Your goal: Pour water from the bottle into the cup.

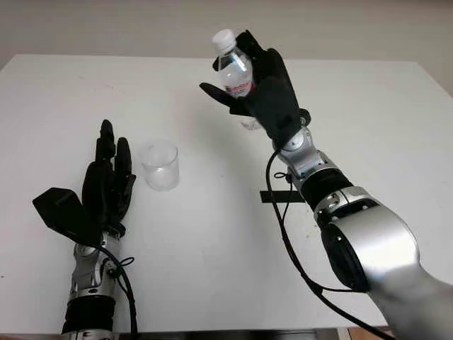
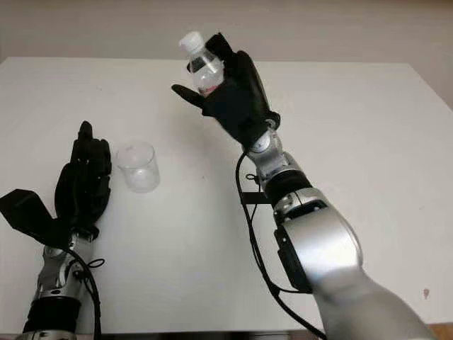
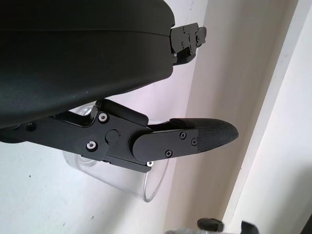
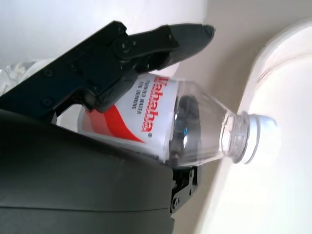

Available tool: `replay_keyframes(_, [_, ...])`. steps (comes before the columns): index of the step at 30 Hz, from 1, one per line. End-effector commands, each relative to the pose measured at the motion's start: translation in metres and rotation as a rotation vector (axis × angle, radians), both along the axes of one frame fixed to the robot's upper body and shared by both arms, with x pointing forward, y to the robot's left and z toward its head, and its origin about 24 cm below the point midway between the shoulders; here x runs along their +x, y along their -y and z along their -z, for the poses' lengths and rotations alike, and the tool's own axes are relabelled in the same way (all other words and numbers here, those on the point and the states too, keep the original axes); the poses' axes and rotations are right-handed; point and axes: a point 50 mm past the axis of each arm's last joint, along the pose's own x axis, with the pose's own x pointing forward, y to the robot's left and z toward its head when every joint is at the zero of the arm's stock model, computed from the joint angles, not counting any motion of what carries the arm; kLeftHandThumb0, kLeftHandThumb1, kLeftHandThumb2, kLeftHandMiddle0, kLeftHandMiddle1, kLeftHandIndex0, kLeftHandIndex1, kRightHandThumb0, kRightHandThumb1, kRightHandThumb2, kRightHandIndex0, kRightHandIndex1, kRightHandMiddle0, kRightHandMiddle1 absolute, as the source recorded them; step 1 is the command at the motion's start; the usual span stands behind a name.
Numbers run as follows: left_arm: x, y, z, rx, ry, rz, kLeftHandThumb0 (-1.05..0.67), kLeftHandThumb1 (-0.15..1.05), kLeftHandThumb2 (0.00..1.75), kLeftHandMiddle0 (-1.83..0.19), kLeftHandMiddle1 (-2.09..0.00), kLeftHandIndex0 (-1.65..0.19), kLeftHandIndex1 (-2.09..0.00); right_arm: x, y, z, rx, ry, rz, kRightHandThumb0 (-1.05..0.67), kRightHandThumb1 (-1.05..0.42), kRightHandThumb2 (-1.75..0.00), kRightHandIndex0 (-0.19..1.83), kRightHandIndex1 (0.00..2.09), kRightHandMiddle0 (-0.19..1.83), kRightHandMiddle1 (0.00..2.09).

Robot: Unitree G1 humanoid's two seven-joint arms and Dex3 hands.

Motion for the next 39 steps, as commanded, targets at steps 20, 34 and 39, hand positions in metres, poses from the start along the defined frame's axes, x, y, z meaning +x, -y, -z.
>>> replay_keyframes(20, [-0.011,-0.004,0.009,0.011,-0.041,0.011,-0.71,1.05,0.51,0.18,-0.05,0.18,-0.05,-0.057,0.065,0.000,0.149,-0.202,-0.027,-0.15,-1.05,-0.39,1.80,2.09,1.38,2.09])
replay_keyframes(34, [-0.016,-0.008,0.010,0.006,-0.040,0.013,-0.71,1.05,0.52,0.19,-0.04,0.19,-0.05,-0.086,0.050,0.042,0.170,-0.164,-0.095,-0.21,-1.05,-0.37,1.53,2.09,1.23,2.09])
replay_keyframes(39, [-0.016,-0.009,0.009,-0.001,-0.038,0.008,-0.71,1.05,0.51,0.19,-0.04,0.19,-0.05,-0.084,0.045,0.046,0.175,-0.164,-0.084,-0.21,-1.05,-0.38,1.65,2.09,1.31,2.09])
